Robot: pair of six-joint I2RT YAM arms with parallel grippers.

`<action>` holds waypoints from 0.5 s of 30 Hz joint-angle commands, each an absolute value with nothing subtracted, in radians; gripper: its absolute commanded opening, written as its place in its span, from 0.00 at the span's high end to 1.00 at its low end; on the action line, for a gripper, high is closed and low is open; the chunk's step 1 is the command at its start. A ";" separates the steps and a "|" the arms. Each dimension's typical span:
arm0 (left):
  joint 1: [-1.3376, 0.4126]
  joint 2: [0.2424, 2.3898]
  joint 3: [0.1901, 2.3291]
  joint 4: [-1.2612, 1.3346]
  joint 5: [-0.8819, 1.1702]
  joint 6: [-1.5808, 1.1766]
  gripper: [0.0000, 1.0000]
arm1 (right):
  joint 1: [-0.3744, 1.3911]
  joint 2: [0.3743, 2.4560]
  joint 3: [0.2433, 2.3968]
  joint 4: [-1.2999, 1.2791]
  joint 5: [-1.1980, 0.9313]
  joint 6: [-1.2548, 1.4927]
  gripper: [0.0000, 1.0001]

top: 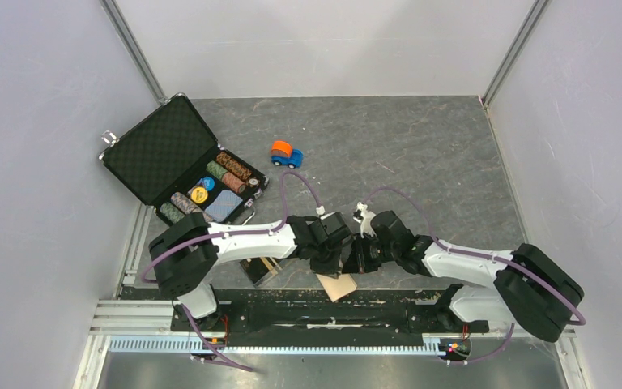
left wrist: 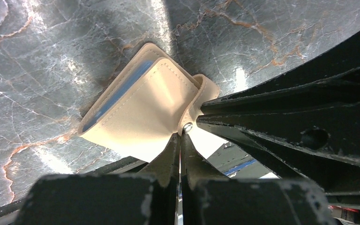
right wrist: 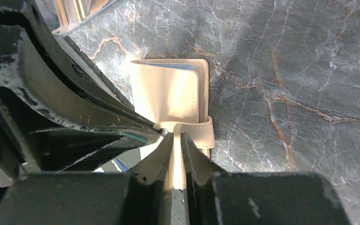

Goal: Put the credit cards into the card holder
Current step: Close the card holder at the corner of the board.

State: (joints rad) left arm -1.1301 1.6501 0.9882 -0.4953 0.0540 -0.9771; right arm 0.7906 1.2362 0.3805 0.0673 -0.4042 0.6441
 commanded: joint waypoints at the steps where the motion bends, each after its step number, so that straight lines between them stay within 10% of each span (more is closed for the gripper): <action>1: -1.141 1.639 0.961 -0.490 0.040 -1.020 0.98 | 0.801 1.263 0.398 0.111 -0.421 0.653 0.89; 15: -1.152 1.644 0.972 -0.461 0.045 -1.011 0.98 | 0.813 1.266 0.419 0.055 -0.384 0.639 0.92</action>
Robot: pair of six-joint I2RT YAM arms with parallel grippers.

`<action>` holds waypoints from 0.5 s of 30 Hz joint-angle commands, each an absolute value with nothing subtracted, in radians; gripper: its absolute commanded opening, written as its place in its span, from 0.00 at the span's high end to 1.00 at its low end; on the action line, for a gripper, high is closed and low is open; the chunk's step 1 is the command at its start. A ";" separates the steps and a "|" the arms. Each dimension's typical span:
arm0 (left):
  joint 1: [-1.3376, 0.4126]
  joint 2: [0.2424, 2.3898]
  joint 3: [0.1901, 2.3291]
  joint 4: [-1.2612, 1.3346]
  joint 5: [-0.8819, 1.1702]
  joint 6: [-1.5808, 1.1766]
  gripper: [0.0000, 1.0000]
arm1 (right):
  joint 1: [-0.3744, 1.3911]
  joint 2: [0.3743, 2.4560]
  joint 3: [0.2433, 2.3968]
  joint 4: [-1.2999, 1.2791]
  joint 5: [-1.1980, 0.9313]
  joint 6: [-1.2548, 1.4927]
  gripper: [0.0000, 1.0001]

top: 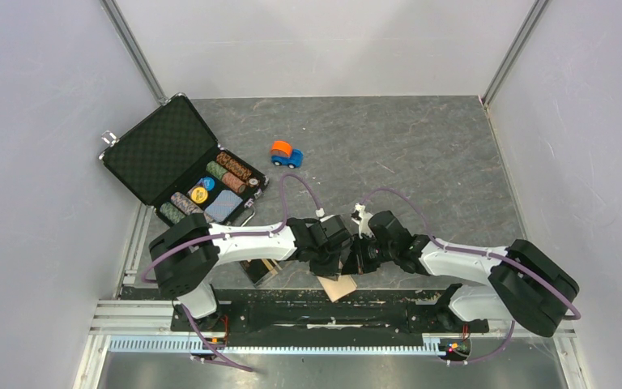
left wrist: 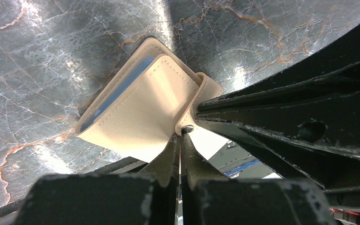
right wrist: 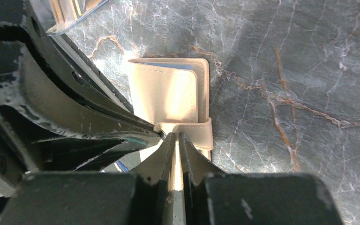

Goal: Put the credit cards into the card holder
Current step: Close the card holder at the corner of the board.

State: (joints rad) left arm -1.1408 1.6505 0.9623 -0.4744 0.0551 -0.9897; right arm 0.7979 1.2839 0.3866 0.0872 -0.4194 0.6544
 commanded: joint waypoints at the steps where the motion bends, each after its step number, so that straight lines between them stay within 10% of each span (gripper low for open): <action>1: -1.152 1.637 0.980 -0.468 0.041 -1.008 0.98 | 0.813 1.257 0.425 0.050 -0.377 0.638 0.92; 15: -1.153 1.628 1.042 -0.509 0.025 -0.990 0.98 | 0.813 1.207 0.434 0.058 -0.370 0.640 0.92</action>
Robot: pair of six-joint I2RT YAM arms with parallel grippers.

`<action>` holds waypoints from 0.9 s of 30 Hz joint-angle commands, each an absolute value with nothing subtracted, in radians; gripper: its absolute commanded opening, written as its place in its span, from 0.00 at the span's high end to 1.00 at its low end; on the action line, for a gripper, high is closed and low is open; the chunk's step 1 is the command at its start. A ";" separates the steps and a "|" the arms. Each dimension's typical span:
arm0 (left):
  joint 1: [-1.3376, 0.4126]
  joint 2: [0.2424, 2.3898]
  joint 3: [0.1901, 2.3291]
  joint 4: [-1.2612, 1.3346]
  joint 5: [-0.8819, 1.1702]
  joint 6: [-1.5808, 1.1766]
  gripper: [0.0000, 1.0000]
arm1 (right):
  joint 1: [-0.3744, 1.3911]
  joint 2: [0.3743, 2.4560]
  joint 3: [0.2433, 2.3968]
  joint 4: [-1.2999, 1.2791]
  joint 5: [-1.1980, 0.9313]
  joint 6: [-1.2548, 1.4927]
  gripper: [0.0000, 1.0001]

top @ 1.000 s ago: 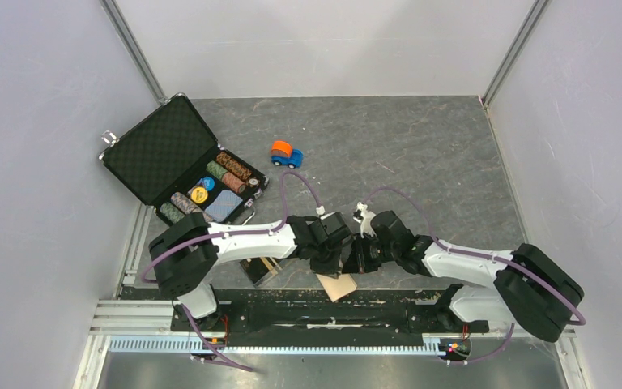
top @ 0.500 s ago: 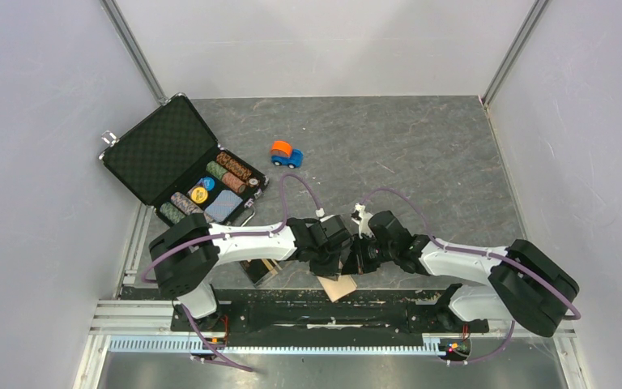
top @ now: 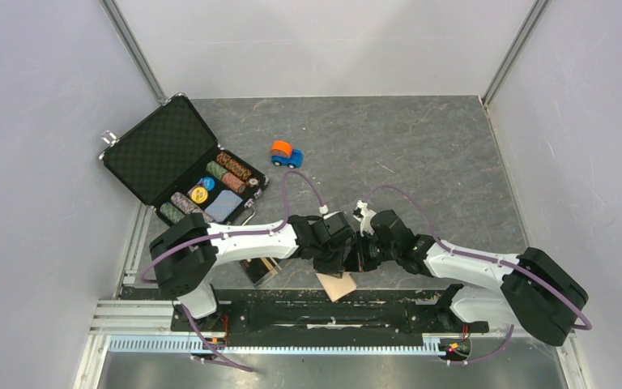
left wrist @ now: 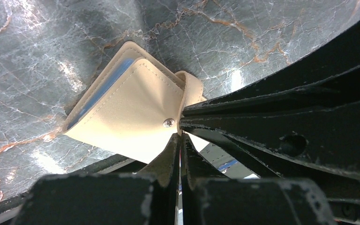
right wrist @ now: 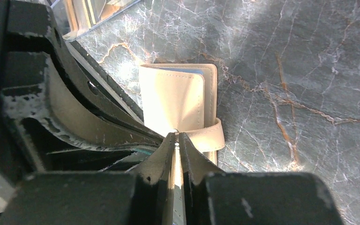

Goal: Put the credit cards into the card holder
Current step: Close the card holder at the corner of the board.

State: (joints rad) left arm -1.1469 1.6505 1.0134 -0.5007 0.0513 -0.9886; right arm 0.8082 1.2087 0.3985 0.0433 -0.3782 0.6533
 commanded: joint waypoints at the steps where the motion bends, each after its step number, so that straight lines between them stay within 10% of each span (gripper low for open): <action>1: -1.153 1.632 1.038 -0.509 0.024 -0.992 0.98 | 0.813 1.211 0.429 0.065 -0.375 0.641 0.92; 27: -1.158 1.683 0.971 -0.482 0.031 -1.010 0.98 | 0.819 1.291 0.392 0.058 -0.395 0.637 0.92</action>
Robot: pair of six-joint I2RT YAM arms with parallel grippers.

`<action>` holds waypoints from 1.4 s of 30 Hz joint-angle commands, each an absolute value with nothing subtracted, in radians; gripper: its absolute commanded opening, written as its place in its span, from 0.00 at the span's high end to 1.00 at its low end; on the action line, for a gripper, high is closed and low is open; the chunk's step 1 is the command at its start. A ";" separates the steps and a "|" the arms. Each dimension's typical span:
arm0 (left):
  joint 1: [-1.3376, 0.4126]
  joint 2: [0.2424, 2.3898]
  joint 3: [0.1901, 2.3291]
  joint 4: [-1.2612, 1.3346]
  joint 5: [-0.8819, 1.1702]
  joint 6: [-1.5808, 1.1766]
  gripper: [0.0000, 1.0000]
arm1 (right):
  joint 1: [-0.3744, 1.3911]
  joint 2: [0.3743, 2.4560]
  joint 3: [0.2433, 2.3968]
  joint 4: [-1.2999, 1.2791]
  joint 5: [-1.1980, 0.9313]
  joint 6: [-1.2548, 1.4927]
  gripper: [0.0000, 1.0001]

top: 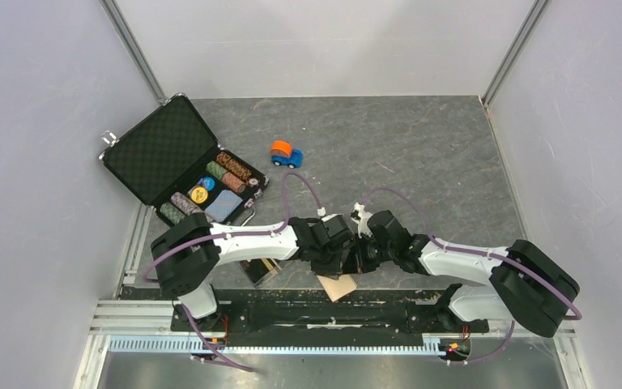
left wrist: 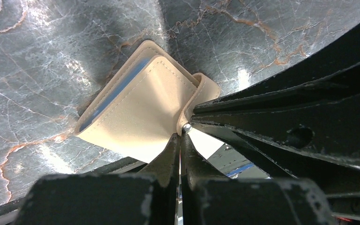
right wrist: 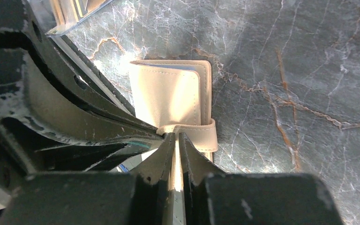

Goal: Put the credit cards into the card holder
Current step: Close the card holder at the corner of the board.

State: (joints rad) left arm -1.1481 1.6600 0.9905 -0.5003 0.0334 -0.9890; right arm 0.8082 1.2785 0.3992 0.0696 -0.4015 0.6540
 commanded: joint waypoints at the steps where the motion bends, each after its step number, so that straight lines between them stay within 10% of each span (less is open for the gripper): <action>1: -1.157 1.684 0.964 -0.481 0.029 -1.015 0.98 | 0.820 1.292 0.391 0.053 -0.395 0.634 0.92; 30: -1.125 1.735 0.987 -0.435 -0.011 -1.005 0.98 | 0.860 1.488 0.522 -0.244 -0.200 0.449 1.00; 42: -1.084 1.601 1.078 -0.417 0.019 -0.872 0.34 | 0.780 1.322 0.634 -0.305 -0.214 0.456 0.72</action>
